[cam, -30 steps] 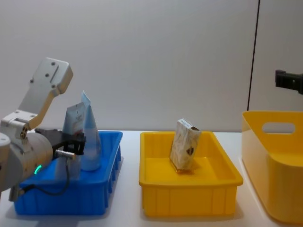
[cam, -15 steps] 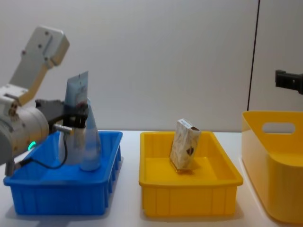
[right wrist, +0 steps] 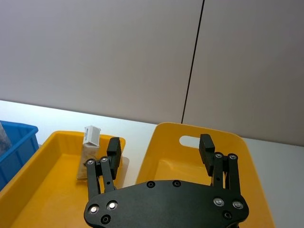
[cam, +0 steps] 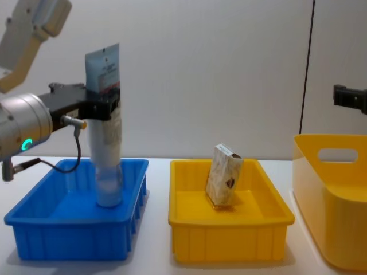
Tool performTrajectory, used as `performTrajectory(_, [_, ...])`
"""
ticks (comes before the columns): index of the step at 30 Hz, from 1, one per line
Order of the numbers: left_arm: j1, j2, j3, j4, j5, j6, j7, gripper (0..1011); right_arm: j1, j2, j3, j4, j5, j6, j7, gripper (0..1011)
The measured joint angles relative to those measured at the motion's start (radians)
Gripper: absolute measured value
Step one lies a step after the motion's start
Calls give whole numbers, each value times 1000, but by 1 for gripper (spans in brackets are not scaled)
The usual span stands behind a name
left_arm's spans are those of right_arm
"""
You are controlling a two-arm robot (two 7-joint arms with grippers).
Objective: Bimanual collaborative sorting of washing and personal care products
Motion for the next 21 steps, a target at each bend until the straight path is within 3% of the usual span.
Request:
performTrajectory(9, [-3, 2, -9, -27, -59, -35, -95, 242, 0, 0, 0, 0, 0, 0, 0, 1005])
performTrajectory(21, [-47, -42, 28, -12, -92, -45, -180, 242, 0, 0, 0, 0, 0, 0, 0, 1005])
